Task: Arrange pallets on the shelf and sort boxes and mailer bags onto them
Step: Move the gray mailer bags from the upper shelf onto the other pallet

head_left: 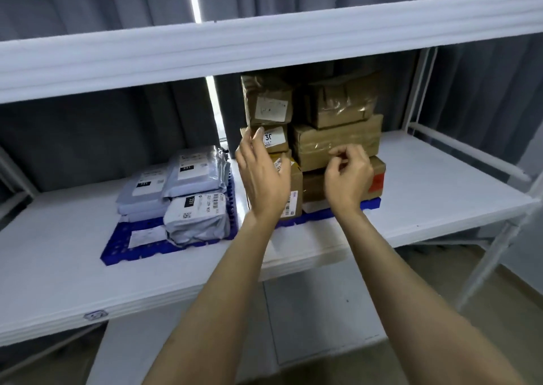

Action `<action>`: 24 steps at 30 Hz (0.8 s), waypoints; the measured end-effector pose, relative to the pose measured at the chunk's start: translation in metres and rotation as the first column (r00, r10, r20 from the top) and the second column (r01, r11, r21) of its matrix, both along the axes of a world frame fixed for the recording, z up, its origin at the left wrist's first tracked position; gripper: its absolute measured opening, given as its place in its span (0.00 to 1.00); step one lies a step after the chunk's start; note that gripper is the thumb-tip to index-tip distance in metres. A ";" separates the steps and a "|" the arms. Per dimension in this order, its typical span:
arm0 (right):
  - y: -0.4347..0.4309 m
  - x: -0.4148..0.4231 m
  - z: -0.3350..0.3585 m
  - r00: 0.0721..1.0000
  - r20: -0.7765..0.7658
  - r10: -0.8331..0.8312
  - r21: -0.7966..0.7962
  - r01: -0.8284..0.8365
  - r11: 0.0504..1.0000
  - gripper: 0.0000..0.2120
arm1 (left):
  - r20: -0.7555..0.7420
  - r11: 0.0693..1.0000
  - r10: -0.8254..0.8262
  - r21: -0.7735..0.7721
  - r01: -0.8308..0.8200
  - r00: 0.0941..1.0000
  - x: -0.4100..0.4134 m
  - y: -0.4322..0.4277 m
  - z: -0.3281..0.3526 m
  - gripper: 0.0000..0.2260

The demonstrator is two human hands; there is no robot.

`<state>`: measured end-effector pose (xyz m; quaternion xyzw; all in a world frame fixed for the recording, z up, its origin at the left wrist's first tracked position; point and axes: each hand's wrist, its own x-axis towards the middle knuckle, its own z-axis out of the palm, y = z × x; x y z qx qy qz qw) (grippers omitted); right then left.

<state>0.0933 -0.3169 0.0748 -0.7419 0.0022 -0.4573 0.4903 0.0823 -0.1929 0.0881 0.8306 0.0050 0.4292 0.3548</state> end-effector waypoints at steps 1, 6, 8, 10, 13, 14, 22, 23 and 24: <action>-0.004 0.003 0.004 1.000 0.018 0.022 -0.008 -0.022 1.000 0.08 | 0.004 1.000 0.019 0.004 -0.019 1.000 0.004 -0.006 0.002 0.25; -0.016 0.022 0.023 0.999 0.015 0.045 -0.006 -0.045 0.999 0.14 | 0.043 0.996 0.051 0.071 -0.054 0.998 0.006 -0.037 -0.004 0.24; -0.025 0.034 0.035 0.999 -0.033 -0.033 -0.005 0.033 0.999 0.27 | 0.058 0.995 0.056 0.076 -0.061 0.997 0.007 -0.046 -0.011 0.23; -0.031 0.047 0.048 0.988 -0.122 -0.095 -0.051 0.089 0.995 0.39 | 0.070 0.994 0.074 0.070 -0.079 0.995 0.010 -0.050 -0.013 0.23; -0.035 0.063 0.063 0.954 -0.271 -0.126 -0.132 0.092 0.987 0.52 | 0.056 0.991 0.116 0.059 -0.119 0.992 0.014 -0.054 -0.011 0.23; -0.034 0.068 0.066 0.942 -0.307 -0.134 -0.149 0.092 0.985 0.56 | 0.053 0.990 0.124 0.061 -0.127 0.991 0.015 -0.055 -0.009 0.23; -0.027 0.089 0.073 0.913 -0.381 -0.145 -0.185 0.078 0.980 0.62 | 0.069 0.981 0.165 0.095 -0.171 0.984 0.019 -0.053 -0.003 0.23; -0.026 0.088 0.073 0.918 -0.369 -0.147 -0.175 0.086 0.981 0.62 | 0.066 0.980 0.171 0.097 -0.176 0.983 0.020 -0.054 -0.003 0.23; -0.024 0.088 0.072 0.923 -0.356 -0.146 -0.165 0.092 0.982 0.62 | 0.064 0.979 0.174 0.101 -0.179 0.983 0.021 -0.055 -0.004 0.23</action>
